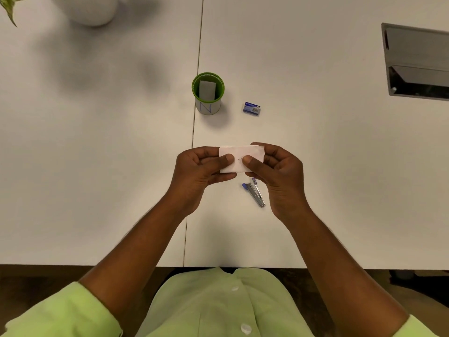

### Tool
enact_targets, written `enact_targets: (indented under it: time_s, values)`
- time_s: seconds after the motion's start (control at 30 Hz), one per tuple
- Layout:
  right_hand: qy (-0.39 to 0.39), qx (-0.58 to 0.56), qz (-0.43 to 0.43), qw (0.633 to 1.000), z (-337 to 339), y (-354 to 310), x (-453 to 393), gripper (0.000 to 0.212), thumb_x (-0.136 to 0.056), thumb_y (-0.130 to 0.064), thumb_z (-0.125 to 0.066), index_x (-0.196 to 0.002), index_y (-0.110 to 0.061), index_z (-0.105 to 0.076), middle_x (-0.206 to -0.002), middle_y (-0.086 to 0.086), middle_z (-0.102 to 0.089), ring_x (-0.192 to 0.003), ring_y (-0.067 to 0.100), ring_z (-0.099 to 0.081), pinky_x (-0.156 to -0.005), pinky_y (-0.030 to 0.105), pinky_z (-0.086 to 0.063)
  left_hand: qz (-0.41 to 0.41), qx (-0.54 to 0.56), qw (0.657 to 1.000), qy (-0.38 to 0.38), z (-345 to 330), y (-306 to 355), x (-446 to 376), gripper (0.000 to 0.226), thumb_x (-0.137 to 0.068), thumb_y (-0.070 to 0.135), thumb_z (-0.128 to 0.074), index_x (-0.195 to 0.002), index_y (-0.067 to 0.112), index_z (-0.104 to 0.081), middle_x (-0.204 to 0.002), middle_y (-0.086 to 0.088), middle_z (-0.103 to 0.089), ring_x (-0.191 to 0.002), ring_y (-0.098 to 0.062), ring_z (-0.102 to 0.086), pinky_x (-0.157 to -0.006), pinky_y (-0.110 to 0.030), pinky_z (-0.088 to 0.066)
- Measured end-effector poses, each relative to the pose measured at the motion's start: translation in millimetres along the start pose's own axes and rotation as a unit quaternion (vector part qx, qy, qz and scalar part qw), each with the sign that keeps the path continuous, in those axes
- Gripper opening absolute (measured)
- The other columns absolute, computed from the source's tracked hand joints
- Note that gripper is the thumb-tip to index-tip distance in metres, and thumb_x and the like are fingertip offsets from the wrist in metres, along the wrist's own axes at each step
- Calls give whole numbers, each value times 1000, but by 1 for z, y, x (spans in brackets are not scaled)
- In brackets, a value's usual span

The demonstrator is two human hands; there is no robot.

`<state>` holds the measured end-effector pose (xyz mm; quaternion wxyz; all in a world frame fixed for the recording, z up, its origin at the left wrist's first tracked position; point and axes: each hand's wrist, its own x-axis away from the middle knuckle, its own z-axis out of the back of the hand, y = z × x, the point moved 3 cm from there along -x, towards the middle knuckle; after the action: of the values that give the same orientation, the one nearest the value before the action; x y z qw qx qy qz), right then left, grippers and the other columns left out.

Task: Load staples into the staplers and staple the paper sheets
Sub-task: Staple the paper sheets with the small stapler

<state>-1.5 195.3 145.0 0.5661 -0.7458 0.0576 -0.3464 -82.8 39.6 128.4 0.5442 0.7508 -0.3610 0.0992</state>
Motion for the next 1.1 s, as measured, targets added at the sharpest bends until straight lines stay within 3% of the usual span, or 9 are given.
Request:
enact_targets:
  time_s: [0.13, 0.23, 0.47, 0.6, 0.7, 0.8, 0.93, 1.03, 1.1]
  values:
    - [-14, -23, 26, 999, -6, -16, 5, 27, -81, -6, -80, -104, -17, -73, -98, 7, -79, -91, 27, -76, -68, 27, -60, -23, 9, 1000, -9, -6, 19, 9, 19, -71, 16, -79, -88, 9, -78, -91, -12, -79, -87, -32, -77, -66, -32, -63]
    - [-15, -37, 36, 999, -9, -26, 9, 26, -80, -11, -78, -105, -17, -73, -99, 6, -79, -91, 25, -76, -68, 27, -59, -39, 13, 999, -14, -10, 32, 13, 7, -72, 17, -77, -77, 14, -80, -90, -9, -79, -87, -32, -77, -64, -32, -63]
    - [-15, -24, 85, 996, -13, -43, 15, 22, -80, -12, -78, -101, -18, -73, -96, 2, -79, -93, 24, -76, -71, 29, -61, -77, -6, 997, -5, -18, 46, 20, 17, -74, 18, -75, -86, 6, -72, -89, -6, -79, -86, -33, -77, -63, -32, -62]
    - [-5, 23, 121, 992, -17, -49, 18, 34, -71, -11, -88, -100, -17, -72, -94, -1, -77, -88, 19, -75, -74, 28, -60, -98, -21, 995, 4, -20, 47, 24, 4, -73, 18, -75, -77, 18, -76, -85, -2, -78, -82, -29, -77, -65, -33, -63]
    - [8, 52, 139, 989, -19, -49, 17, 36, -67, -16, -90, -98, -20, -71, -93, -3, -76, -88, 18, -74, -73, 28, -59, -107, -28, 994, -2, -23, 47, 27, 7, -73, 19, -75, -70, 24, -79, -81, 1, -78, -80, -26, -78, -64, -31, -62]
    - [9, 45, 132, 990, -20, -47, 16, 33, -69, -17, -88, -98, -20, -72, -94, 0, -76, -89, 21, -74, -75, 31, -60, -104, -20, 994, 5, -21, 46, 27, 2, -73, 18, -75, -73, 19, -77, -82, 1, -78, -80, -28, -78, -63, -31, -62]
    - [-3, 14, 108, 994, -17, -45, 17, 29, -76, -14, -82, -103, -14, -73, -95, 2, -77, -89, 20, -75, -74, 30, -60, -101, -19, 995, 17, -19, 46, 27, 17, -71, 19, -76, -84, 9, -70, -82, 0, -77, -82, -30, -77, -62, -31, -62]
    - [-4, 14, 108, 994, -16, -45, 19, 28, -78, -12, -81, -105, -12, -73, -96, 4, -78, -90, 21, -75, -74, 30, -60, -97, -13, 995, 12, -20, 46, 28, 3, -75, 15, -76, -75, 18, -74, -81, 0, -77, -81, -30, -77, -62, -32, -63]
    - [-3, 14, 114, 993, -18, -45, 20, 30, -74, -12, -83, -102, -15, -73, -94, 2, -77, -89, 20, -75, -75, 31, -60, -99, -17, 995, 12, -20, 46, 29, 17, -81, 9, -74, -69, 21, -77, -80, 1, -77, -80, -29, -78, -63, -32, -63]
